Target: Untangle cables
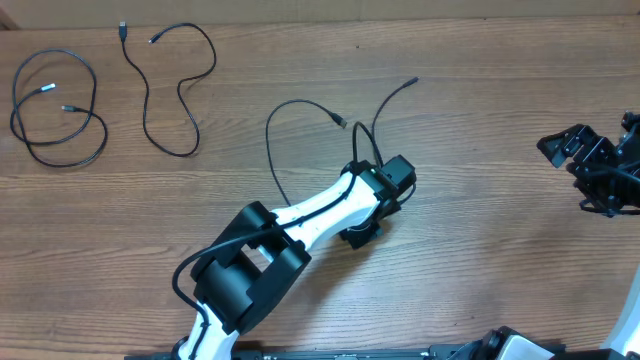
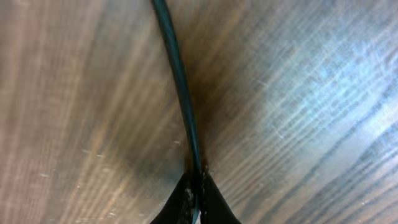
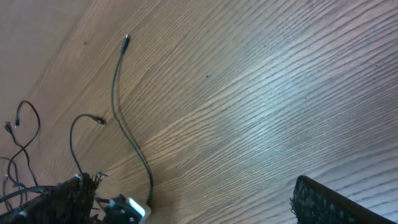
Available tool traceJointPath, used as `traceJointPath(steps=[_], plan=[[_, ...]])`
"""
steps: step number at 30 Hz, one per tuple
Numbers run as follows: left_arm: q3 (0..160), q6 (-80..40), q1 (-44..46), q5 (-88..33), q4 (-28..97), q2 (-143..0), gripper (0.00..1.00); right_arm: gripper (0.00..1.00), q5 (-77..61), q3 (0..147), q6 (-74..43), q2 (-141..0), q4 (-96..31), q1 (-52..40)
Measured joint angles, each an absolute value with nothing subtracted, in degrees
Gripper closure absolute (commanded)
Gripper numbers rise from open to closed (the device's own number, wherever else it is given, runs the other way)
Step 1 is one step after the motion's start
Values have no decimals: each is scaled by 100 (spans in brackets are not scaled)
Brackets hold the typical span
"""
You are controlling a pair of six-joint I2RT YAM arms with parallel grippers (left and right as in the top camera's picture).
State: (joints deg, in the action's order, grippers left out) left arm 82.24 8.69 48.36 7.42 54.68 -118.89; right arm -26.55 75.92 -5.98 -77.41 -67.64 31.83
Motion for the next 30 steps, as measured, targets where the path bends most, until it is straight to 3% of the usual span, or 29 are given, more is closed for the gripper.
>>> traceJointPath(steps=[5, 10, 18, 30], plan=[[8259, 742, 4674, 930, 5424, -11275, 95, 0, -2657, 7592, -596, -7741, -6759, 3186], [8396, 628, 4150, 1017, 5251, -9633, 96, 0, -2657, 7592, -598, -7741, -6761, 3183], [8506, 204, 2740, 1000, 4993, -7811, 96, 0, -2659, 7592, -596, -7741, -6761, 3186], [8626, 207, 663, -373, 4705, -6031, 96, 0, -2657, 7592, -596, -7741, -6757, 3183]])
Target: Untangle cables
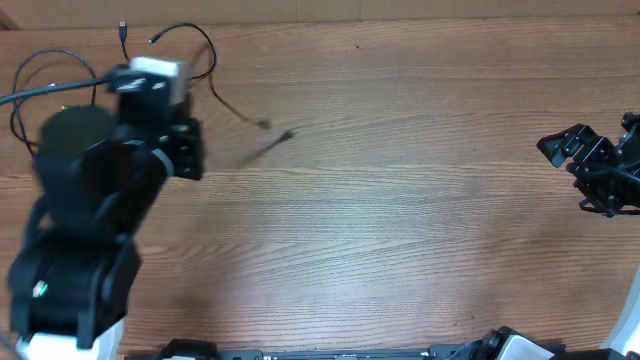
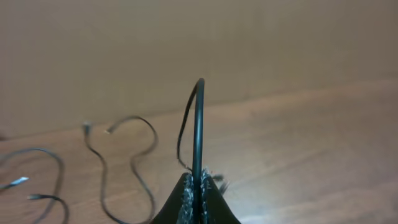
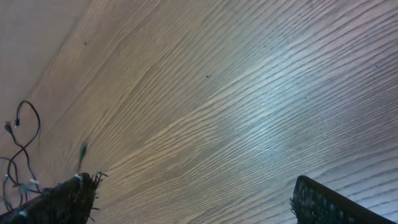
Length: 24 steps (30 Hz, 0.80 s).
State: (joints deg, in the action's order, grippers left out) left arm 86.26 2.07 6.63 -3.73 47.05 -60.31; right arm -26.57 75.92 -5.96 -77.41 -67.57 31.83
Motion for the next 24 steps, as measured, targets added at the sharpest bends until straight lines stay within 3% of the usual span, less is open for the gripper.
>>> traceJointPath(steps=[7, 24], plan=[[9277, 237, -93, -589, 4880, -5942, 96, 0, -2657, 7592, -598, -7741, -6759, 3183], [9708, 1269, -775, -443, 5098, -5981, 96, 0, -2657, 7592, -596, -7741, -6759, 3183]])
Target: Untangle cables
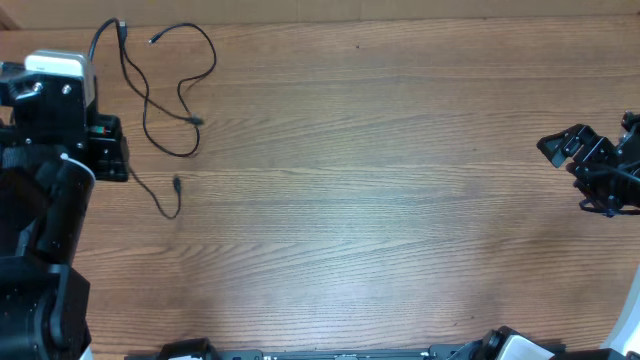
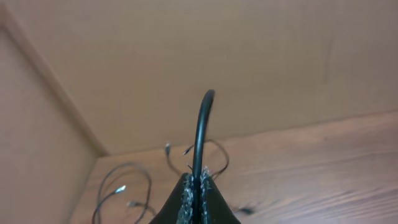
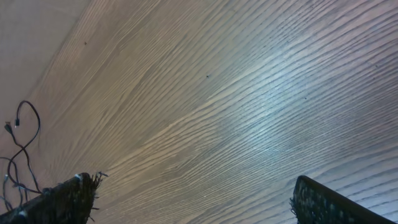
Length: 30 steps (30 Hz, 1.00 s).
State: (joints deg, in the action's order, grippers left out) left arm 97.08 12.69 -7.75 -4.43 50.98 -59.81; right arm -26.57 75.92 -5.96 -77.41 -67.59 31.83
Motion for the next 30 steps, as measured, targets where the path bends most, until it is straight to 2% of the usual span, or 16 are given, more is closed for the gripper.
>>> traceJointPath(steps=[6, 17, 24, 30], plan=[[9736, 1282, -1503, -388, 5774, -6248, 95, 0, -2657, 7592, -596, -7741, -6759, 3183], [9738, -174, -3498, 71, 6329, -7242, 95, 0, -2655, 7592, -596, -7741, -6759, 3183], [9747, -768, -3715, 307, 6504, -7760, 96, 0, -2657, 7592, -596, -7741, -6759, 3183], [9749, -1594, -3717, 1142, 6997, -8436, 96, 0, -2657, 7592, -598, -7741, -6759, 3183]])
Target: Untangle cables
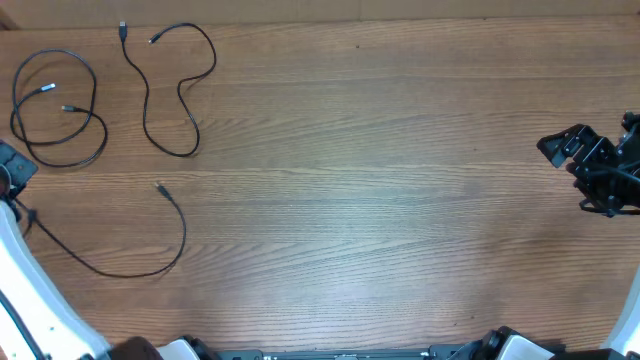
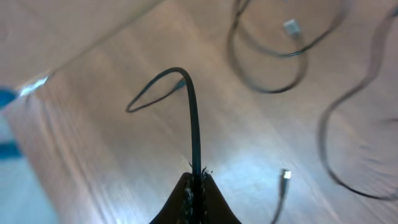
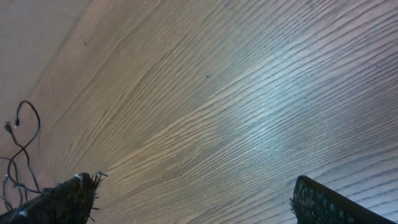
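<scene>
Three black cables lie at the table's left in the overhead view. A coiled cable (image 1: 58,112) sits far left, and an S-shaped cable (image 1: 172,92) is beside it. A third cable (image 1: 150,268) curves below them, apart from both, with its connector (image 1: 160,187) free. My left gripper (image 2: 196,182) is shut on this third cable (image 2: 193,134) at the table's left edge. In the overhead view only a black part of that gripper (image 1: 9,167) shows. My right gripper (image 1: 592,168) hangs open at the far right, with nothing between its fingers (image 3: 329,202).
The white left arm (image 1: 25,290) runs along the lower left border of the overhead view. The table's left edge (image 2: 37,84) shows in the left wrist view. Bare wooden tabletop (image 1: 380,180) spreads between the cables and the right gripper.
My left gripper has moved further left and nearer, to the table's left edge, still shut on the cable. The cable now lies in a wide arc below the other two. The right arm is unchanged.
My left gripper was shut on a cable at the table's middle. Then it was at the upper left with the cable trailing behind it, then at the far left beside the other two cables. Now the cable lies separate at the lower left.
</scene>
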Available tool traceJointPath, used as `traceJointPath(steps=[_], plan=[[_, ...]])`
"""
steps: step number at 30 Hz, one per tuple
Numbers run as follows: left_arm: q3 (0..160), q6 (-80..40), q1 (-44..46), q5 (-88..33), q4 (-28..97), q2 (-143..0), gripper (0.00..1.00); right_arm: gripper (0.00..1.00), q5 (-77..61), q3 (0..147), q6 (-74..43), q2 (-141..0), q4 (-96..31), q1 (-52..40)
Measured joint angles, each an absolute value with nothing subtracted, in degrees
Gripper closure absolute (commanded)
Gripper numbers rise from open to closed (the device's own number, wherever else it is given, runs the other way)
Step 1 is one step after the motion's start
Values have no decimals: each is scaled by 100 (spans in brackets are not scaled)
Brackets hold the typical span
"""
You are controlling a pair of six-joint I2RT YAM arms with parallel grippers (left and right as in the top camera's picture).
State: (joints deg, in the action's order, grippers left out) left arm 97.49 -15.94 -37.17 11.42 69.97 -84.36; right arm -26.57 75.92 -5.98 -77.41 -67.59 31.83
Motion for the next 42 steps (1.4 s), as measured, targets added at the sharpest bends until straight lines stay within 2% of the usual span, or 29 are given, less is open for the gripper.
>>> traceJointPath(steps=[11, 23, 37, 38, 40, 42], plan=[[9751, -2392, -3717, 2370, 7609, -9570, 95, 0, -2657, 7592, -596, -7741, -6757, 3186], [9749, -2692, -3671, 1098, 7627, -10868, 95, 0, -2659, 7592, -598, -7741, -6759, 3183], [8923, -3623, -2856, 788, 6751, -10921, 95, 0, -2659, 7592, -596, -7741, -6759, 3183], [8875, -3656, -2853, 788, 6737, -10921, 92, 0, -2657, 7592, -596, -7741, -6761, 3186], [8868, -3695, -2853, 790, 6726, -10921, 76, 0, -2657, 7592, -596, -7741, -6759, 3186], [8868, -3739, -2853, 788, 6698, -10921, 47, 0, -2657, 7592, -596, -7741, -6759, 3183]])
